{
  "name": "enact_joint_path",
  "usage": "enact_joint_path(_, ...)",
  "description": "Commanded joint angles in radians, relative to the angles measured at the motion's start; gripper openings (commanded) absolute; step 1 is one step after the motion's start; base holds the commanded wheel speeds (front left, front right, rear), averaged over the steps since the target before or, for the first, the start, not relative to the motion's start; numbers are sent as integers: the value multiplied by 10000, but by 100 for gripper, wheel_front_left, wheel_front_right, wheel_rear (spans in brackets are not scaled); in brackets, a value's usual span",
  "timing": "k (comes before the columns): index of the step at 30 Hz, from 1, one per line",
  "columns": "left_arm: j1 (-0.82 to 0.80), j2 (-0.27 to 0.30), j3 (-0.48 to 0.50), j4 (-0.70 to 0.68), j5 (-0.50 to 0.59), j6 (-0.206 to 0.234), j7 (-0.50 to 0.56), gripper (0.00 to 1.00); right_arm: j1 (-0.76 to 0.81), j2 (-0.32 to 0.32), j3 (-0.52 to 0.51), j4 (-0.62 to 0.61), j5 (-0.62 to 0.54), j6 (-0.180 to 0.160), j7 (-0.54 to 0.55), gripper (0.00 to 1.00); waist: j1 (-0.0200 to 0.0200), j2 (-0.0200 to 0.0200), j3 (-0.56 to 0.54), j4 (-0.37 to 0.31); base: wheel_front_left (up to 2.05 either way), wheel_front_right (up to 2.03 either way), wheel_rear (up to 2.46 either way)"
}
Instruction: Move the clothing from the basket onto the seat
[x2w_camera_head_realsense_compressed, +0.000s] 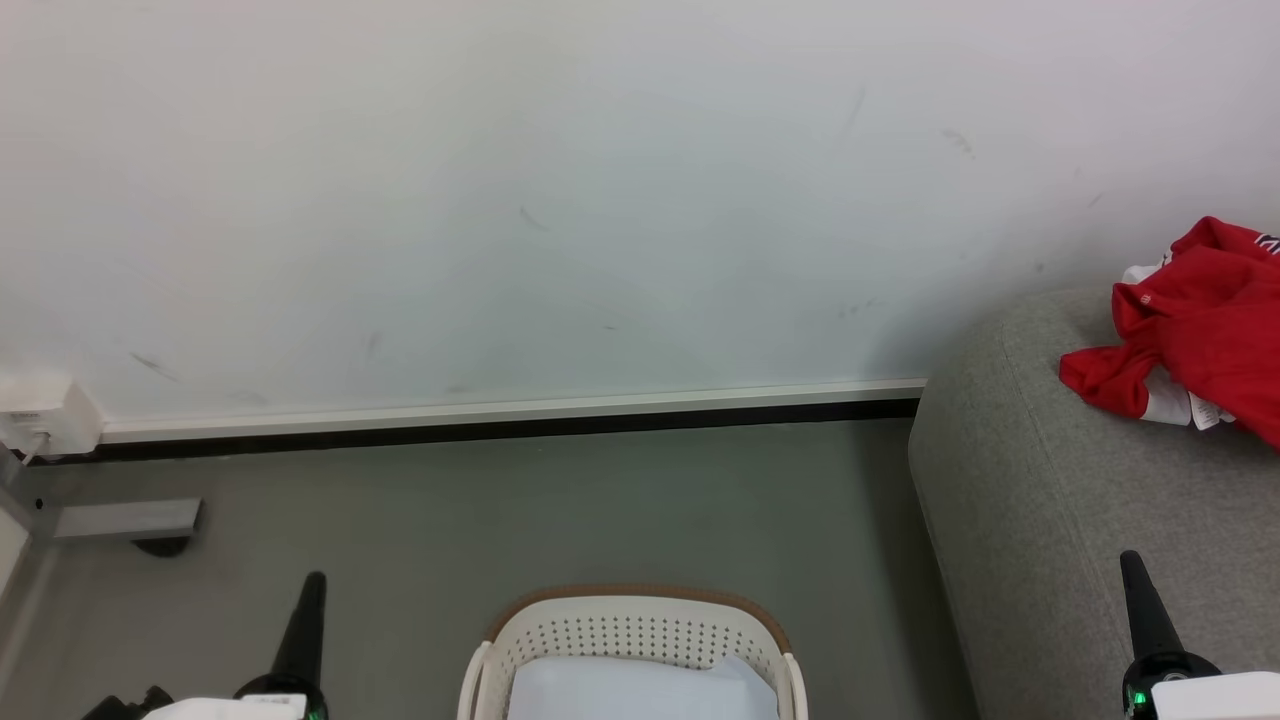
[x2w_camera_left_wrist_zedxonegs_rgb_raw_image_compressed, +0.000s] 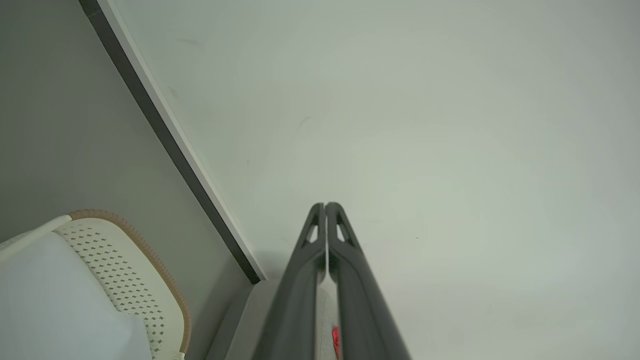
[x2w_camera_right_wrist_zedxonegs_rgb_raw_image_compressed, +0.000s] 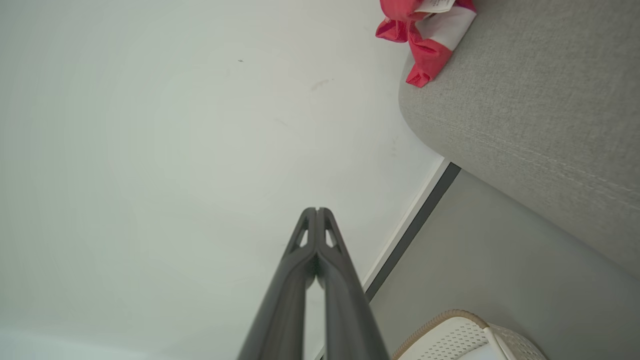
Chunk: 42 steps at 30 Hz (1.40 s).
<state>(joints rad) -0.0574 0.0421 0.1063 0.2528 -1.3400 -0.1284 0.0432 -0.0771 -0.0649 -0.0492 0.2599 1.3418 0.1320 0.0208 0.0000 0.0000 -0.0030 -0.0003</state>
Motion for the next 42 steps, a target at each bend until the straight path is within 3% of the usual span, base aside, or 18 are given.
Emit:
enact_joint_path(1,-178,92,40,-71,-255,-30,55,0,-140,-75,-68,-82,280,-16,61,0,0,0,2,0,0,0,0)
enact_joint_path(31,-520,117,85,-88,-2410,-39,647,0,-302,-46,-399,-183,2606,-22,695,0,0,0,52,3,0,0,0)
enact_joint_path(42,-562,118,91,-88,-2791,-41,750,0,-344,-23,-459,-183,2892,-23,803,0,0,0,61,3,0,0,0)
